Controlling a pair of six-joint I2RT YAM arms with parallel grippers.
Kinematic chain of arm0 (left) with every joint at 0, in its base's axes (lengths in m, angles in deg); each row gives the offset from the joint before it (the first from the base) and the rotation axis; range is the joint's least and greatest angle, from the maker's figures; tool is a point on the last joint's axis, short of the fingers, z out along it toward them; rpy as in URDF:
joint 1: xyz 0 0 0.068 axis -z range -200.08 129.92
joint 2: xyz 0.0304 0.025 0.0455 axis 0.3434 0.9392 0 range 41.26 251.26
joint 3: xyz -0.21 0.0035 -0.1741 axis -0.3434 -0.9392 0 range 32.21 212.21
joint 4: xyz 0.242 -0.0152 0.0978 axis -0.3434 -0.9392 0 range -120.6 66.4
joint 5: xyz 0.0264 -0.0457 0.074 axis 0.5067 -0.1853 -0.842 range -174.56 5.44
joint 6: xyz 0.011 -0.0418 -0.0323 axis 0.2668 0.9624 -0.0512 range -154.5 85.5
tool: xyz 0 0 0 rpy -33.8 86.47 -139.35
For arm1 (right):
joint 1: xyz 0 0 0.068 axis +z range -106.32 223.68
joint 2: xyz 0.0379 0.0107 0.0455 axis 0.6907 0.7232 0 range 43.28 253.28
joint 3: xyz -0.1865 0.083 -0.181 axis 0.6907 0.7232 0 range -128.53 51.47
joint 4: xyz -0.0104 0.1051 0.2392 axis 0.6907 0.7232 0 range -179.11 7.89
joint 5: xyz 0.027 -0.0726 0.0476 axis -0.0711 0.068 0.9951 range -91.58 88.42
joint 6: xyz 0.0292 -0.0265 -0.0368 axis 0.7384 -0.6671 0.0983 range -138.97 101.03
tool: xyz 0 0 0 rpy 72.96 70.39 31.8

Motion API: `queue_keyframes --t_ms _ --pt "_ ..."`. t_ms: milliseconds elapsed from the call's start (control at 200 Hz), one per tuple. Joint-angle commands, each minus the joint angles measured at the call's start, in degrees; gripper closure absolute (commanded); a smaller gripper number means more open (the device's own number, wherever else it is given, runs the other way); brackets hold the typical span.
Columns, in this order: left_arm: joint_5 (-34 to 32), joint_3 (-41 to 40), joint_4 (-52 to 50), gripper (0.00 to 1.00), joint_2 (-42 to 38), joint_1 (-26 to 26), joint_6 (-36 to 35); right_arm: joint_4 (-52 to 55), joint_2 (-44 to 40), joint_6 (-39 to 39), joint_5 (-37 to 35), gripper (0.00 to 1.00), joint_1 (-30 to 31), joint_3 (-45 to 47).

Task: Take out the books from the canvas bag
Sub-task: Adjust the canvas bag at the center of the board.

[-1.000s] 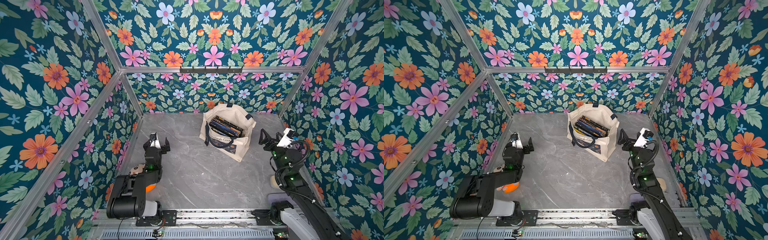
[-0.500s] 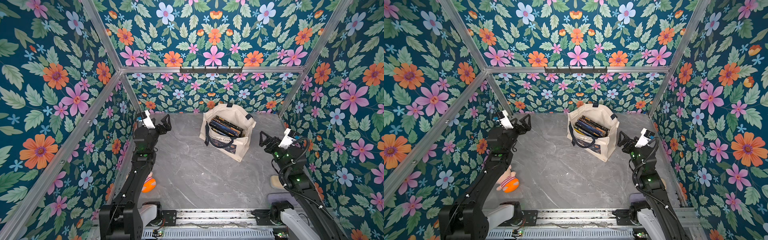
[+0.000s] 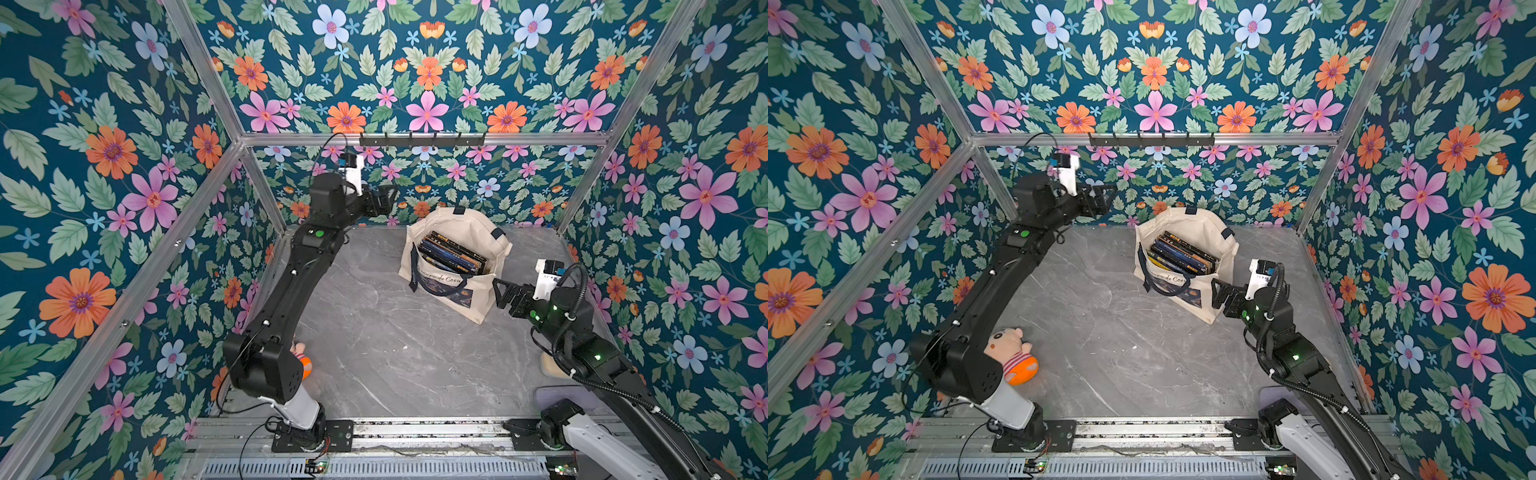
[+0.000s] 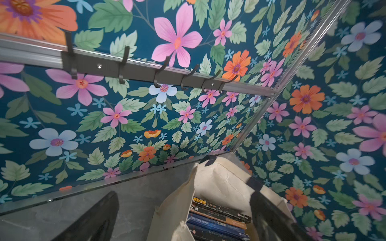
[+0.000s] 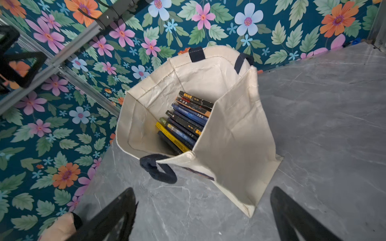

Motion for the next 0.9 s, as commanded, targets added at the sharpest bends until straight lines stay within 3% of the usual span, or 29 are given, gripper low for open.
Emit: queue_keyframes --t_ms 0,230,895 --pt "-7.7 7.7 -14.5 0.01 6.5 2.2 -9.2 1.4 -1.6 -0.6 -3.8 0.01 0.4 0.9" --pt "-15.7 27.3 -26.6 0.01 22.5 9.1 -18.3 -1.3 -5.1 1.4 -2.3 0.01 0.4 4.9" --pt "-19.3 30.1 -25.7 0.05 32.6 10.9 -21.3 -4.7 -5.9 3.5 2.8 0.01 0.5 7.5"
